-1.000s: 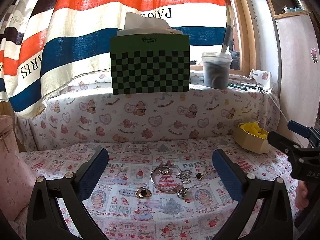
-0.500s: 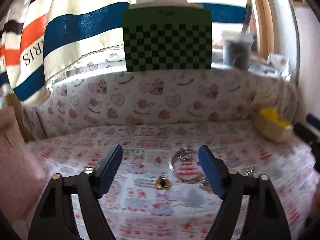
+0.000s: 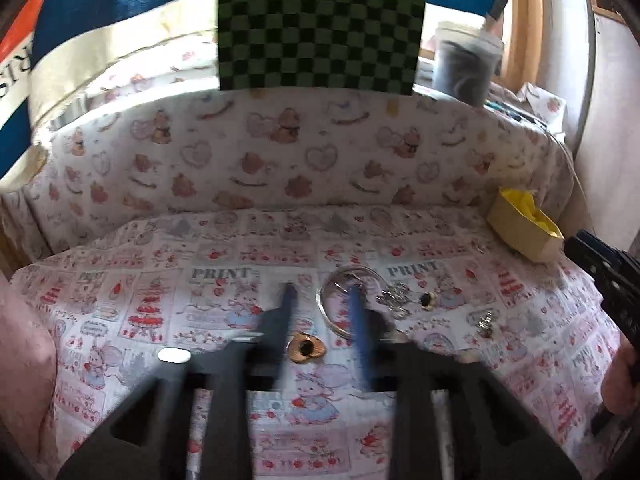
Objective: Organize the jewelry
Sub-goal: 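Lower the left tool onto the small silver charm and close it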
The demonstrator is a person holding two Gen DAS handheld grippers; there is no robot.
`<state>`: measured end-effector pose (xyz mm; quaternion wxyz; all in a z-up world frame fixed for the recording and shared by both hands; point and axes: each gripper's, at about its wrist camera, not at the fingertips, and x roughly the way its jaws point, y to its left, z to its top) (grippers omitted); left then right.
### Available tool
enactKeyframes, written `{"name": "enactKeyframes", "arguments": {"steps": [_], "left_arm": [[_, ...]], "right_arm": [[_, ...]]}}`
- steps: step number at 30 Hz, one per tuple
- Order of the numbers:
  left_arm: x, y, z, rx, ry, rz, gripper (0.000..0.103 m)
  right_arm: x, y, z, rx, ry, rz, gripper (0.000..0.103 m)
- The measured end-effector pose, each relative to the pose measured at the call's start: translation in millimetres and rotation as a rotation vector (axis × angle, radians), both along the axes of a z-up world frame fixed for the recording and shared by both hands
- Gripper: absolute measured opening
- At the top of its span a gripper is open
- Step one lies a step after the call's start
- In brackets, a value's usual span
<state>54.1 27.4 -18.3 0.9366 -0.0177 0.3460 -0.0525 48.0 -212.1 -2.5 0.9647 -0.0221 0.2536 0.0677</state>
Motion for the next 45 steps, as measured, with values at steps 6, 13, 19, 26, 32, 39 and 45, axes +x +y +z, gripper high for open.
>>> {"name": "enactKeyframes", "arguments": {"steps": [6,13,19,26,32,39,45], "left_arm": [[11,-20,8,0.041,0.118,-0.020,0.067],[-4,-85,0,0.055,0.198,-0.131,0.061],[1,-120,-3,0.024,0.242,-0.135,0.055],[10,-133,-5,-0.016,0.278,-0.118,0.055],[14,-141,-1,0.017,0.283,-0.123,0.066],[25,-146,-2,-0.049,0.357,-0.136,0.065],[35,-148,-7,-0.016,0.364,-0.102,0.050]], "right_arm": [[12,-25,1,0.068,0.037,-0.099,0.056],[21,-55,9,0.195,0.074,-0.128,0.061],[25,-64,9,0.254,0.102,-0.107,0.065],[38,-84,-1,0.372,0.212,-0.112,0.065],[41,-94,-5,0.387,0.236,-0.159,0.065],[40,-102,-3,0.430,0.244,-0.158,0.065],[44,-95,-8,0.402,0.267,-0.148,0.065]]}}
